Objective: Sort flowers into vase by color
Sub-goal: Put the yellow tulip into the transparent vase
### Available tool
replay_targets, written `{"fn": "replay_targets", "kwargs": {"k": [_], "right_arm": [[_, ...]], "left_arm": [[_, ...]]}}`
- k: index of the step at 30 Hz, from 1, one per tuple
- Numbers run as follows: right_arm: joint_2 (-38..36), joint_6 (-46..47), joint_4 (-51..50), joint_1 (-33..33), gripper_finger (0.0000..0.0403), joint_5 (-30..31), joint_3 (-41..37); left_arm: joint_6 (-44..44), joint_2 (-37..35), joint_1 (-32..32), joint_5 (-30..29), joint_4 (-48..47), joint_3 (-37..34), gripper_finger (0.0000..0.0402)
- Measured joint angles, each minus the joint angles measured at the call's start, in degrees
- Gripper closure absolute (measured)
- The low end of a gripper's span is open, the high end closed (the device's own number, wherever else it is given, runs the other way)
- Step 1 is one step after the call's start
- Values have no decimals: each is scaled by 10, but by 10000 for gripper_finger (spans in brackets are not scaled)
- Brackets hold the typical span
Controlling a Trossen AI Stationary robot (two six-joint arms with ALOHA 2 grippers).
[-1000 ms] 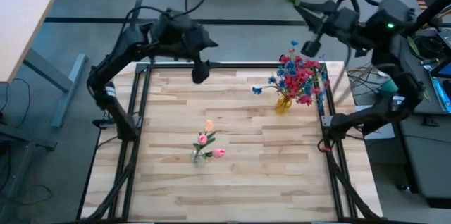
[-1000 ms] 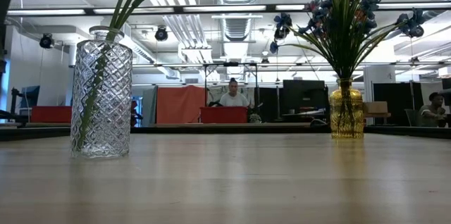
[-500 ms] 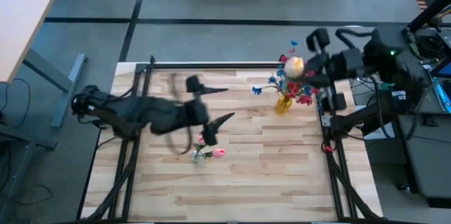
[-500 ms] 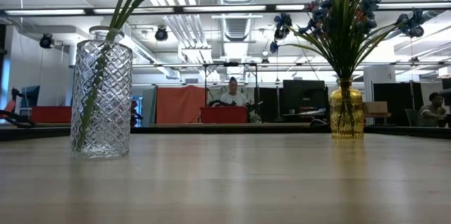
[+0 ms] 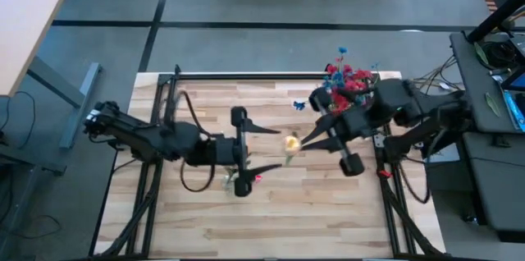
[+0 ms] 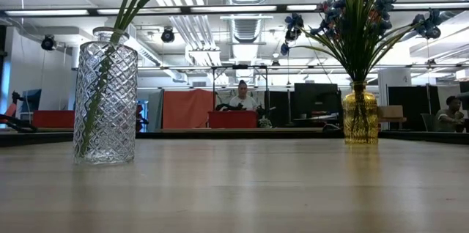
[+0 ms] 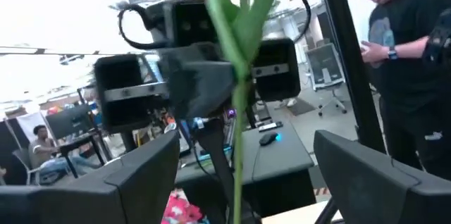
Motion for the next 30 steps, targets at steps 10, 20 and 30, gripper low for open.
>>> {"fn": "replay_targets", "kwargs": {"k": [10,20,30], "right_arm": [[45,0,-4,14,390,15,-5],[61,-2,-1,15,390,16,-5],[56,-6,15,15,379,20,-5]], "left_arm": [[0,26,-1,56,83,-2,92],[-18,37,-4,55,98,-2,137],[-41,36,-5,52,90,-2,361]]}}
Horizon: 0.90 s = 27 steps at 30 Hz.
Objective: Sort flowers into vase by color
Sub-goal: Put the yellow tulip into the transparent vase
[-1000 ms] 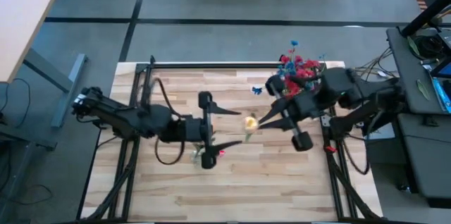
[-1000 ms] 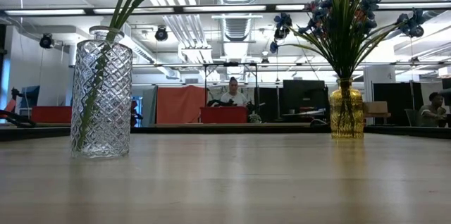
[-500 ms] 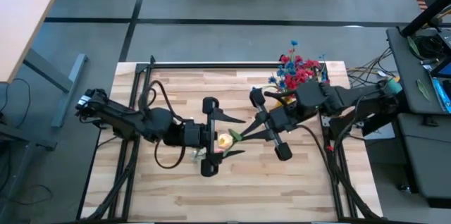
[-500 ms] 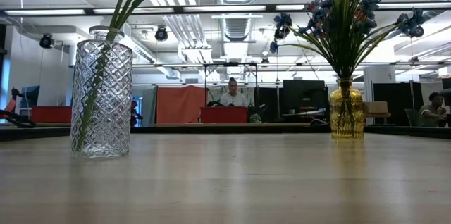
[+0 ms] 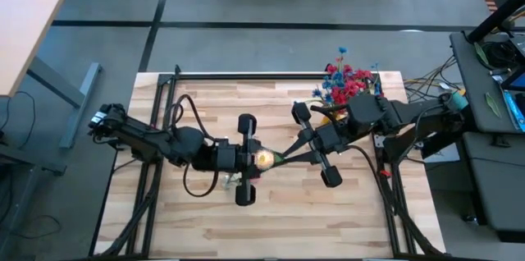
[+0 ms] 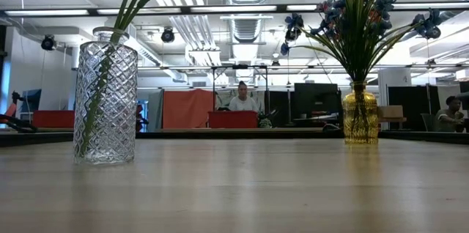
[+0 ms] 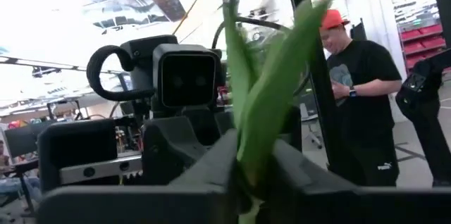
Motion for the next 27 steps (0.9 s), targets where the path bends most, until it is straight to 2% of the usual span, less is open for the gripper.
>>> {"fn": "replay_targets", "kwargs": {"k": [2,8,11,14,17,22,25,27], "right_arm": [[0,8,-1,0,359,1,0],[-3,37,-7,1,270,28,0],[-16,52,-22,0,233,59,0],[-38,70,-62,-2,207,105,5],[-59,82,-106,-1,192,133,6],[-76,98,-136,0,184,139,5],[-79,98,-145,0,183,137,5],[-78,99,-153,0,184,135,4]], "left_arm": [[-1,0,0,-2,0,0,389],[0,-4,-3,-37,-6,2,391],[-10,-15,-12,-48,-50,8,398],[-51,-30,-31,-72,-141,31,398],[-103,-41,-61,-132,-252,88,399],[-141,-39,-129,-289,-466,255,399],[-236,-32,-169,-367,-636,346,399],[-309,-27,-196,-419,-727,379,400]]}}
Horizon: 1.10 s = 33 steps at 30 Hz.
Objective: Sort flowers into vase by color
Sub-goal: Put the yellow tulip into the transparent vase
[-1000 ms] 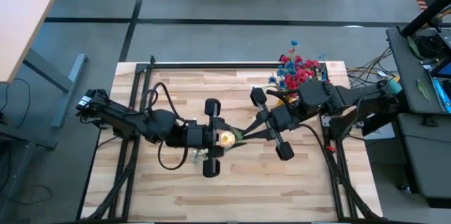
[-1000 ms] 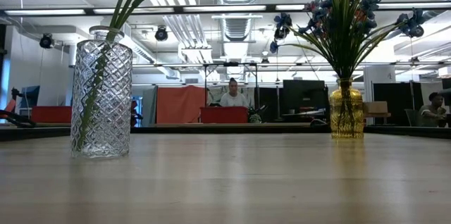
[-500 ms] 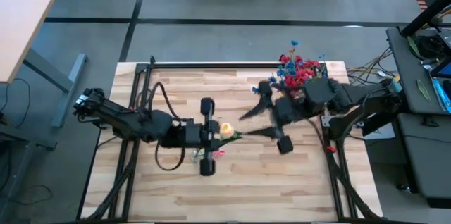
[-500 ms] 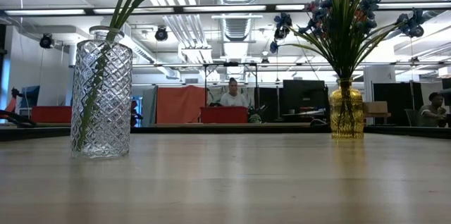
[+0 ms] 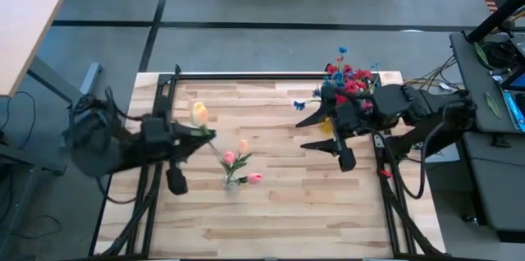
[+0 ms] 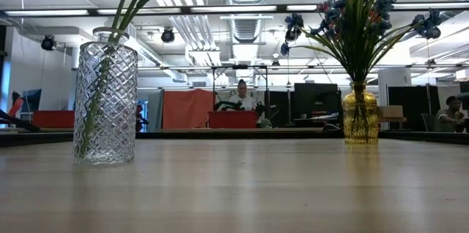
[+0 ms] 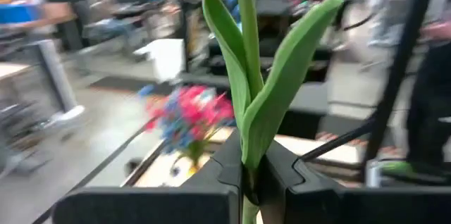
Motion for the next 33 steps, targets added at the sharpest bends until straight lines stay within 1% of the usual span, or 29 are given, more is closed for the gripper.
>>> {"fn": "replay_targets", "kwargs": {"k": [3,5,7,8,13,15,17,19,25,29,31,33], "right_arm": [[6,0,-6,0,184,0,-1],[9,0,-8,0,184,0,-1],[12,-2,-7,0,184,0,-1],[13,-4,-7,0,183,0,-1],[15,-4,-8,0,183,0,-1],[15,-3,-12,0,183,-1,-1],[15,-1,-23,2,183,0,-1],[15,-1,-32,2,183,-1,-1],[16,1,-36,2,183,-1,-1],[16,1,-36,2,183,-1,-1],[16,1,-36,2,183,-1,-1],[19,0,-33,2,183,-1,-1]], "left_arm": [[-102,3,-47,-103,-124,9,400],[-203,2,-74,-161,-208,0,400],[-295,3,-96,-188,-267,-12,400],[-319,5,-104,-192,-279,-18,400],[-365,6,-130,-182,-273,-43,400],[-388,12,-134,-204,-272,-64,400],[-418,21,-136,-239,-273,-102,400],[-464,28,-136,-256,-273,-148,400],[-602,33,-135,-261,-268,-261,400],[-648,37,-130,-292,-262,-314,400],[-680,40,-124,-294,-255,-336,400],[-699,42,-117,-282,-255,-355,400]]}}
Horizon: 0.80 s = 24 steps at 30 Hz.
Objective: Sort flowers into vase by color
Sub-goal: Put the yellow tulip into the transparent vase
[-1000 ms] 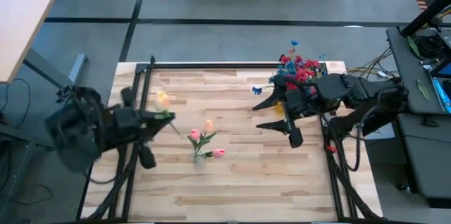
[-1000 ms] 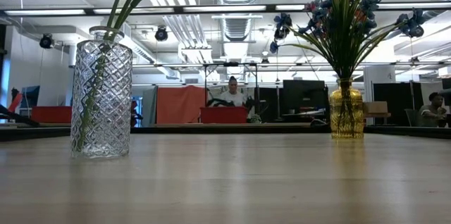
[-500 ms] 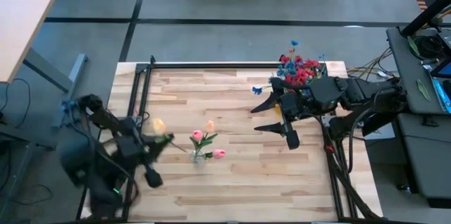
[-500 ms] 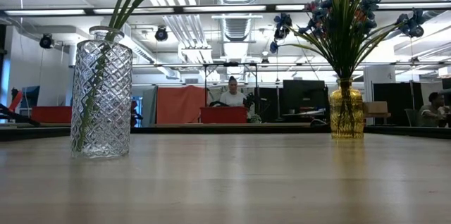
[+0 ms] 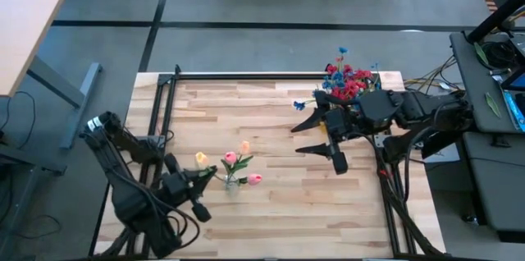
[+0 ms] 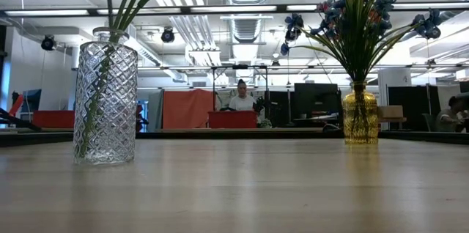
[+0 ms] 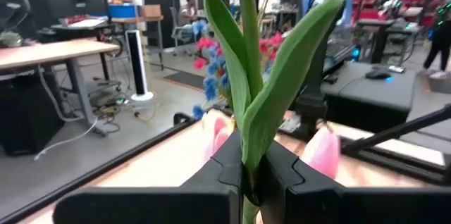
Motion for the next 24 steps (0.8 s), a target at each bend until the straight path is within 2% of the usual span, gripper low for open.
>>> {"fn": "replay_targets", "kwargs": {"k": [7,17,24], "right_arm": [[3,-2,0,0,183,0,0],[9,-3,0,0,183,-1,0],[-2,-3,-13,0,183,-3,3]], "left_arm": [[-3,-1,18,12,2,-16,400],[2,-1,33,62,4,-17,398],[3,2,34,62,6,-17,367]]}}
